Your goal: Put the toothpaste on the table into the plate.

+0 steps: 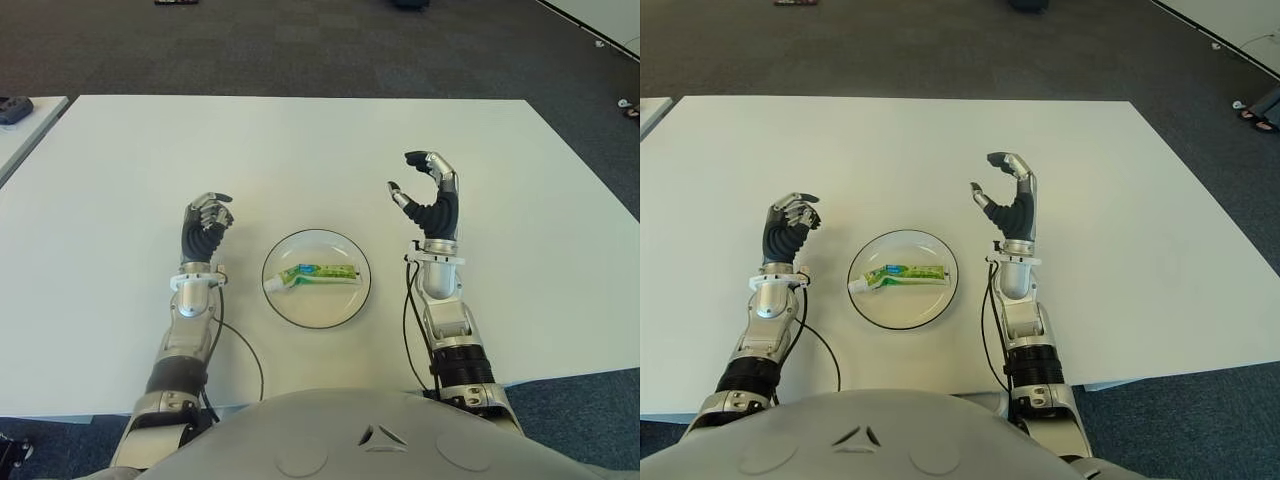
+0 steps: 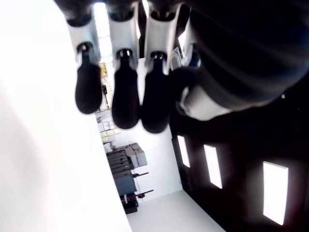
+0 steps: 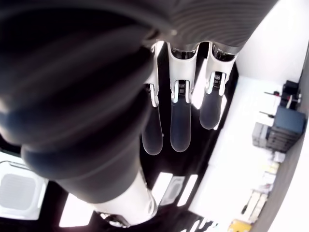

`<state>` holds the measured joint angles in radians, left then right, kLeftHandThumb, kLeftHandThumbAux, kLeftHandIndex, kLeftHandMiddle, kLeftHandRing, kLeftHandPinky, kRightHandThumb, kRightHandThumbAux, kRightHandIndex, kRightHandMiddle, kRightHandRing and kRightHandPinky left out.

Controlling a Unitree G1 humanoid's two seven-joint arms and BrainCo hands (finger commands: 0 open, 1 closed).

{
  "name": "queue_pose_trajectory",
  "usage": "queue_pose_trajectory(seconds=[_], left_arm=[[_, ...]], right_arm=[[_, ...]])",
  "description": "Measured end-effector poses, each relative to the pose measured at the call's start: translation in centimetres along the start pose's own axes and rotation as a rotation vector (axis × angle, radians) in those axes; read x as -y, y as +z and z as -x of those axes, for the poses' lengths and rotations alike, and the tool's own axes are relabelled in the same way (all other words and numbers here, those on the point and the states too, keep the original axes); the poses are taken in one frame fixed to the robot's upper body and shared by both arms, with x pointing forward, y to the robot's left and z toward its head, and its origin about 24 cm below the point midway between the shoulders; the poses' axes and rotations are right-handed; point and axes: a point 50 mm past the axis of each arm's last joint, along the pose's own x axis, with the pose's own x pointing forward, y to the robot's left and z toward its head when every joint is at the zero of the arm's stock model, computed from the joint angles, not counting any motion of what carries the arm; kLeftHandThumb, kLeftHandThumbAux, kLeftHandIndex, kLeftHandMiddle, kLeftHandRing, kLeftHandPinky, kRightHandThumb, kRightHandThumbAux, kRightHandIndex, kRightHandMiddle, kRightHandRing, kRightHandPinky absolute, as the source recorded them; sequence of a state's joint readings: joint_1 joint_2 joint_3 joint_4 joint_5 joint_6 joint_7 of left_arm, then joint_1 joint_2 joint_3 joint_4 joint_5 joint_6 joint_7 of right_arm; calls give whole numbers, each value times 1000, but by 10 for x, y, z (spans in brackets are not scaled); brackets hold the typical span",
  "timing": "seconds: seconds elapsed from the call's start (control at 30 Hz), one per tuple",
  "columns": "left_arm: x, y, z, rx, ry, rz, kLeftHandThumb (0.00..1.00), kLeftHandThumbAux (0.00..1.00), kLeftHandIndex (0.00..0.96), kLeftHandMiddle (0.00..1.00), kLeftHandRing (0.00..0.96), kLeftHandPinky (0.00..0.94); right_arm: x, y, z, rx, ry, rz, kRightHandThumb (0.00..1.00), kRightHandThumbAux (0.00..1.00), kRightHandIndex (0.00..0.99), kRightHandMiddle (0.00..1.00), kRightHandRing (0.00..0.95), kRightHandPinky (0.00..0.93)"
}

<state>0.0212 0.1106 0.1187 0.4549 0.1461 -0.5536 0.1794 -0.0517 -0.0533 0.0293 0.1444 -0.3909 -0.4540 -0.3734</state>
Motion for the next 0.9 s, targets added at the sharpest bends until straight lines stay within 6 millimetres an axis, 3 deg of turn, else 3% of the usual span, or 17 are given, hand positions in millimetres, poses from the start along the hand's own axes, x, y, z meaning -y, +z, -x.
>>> queue_pose_trajectory(seconds=[0.07, 0.17, 0.47, 0.9], left_arm=[[1, 1, -1, 7, -4, 11, 694, 718, 435, 667, 641, 604], [1, 2, -1, 11, -6, 24, 695, 718, 435, 668, 640, 610], [4, 3, 0, 16, -11, 33, 697, 717, 435, 667, 636, 601], [5, 3, -1, 15, -15, 31, 699, 717, 435, 668, 641, 613]], right_arm=[[0, -4, 3, -24, -9, 7, 499, 842, 402, 390, 355, 305], [0, -16, 8, -80, -10, 13, 630, 770, 415, 403, 368, 325], [-2, -54, 28, -284, -9, -31, 696, 734, 425, 428, 395, 372], [-4, -57, 24, -287, -18, -117, 699, 732, 427, 455, 431, 433]])
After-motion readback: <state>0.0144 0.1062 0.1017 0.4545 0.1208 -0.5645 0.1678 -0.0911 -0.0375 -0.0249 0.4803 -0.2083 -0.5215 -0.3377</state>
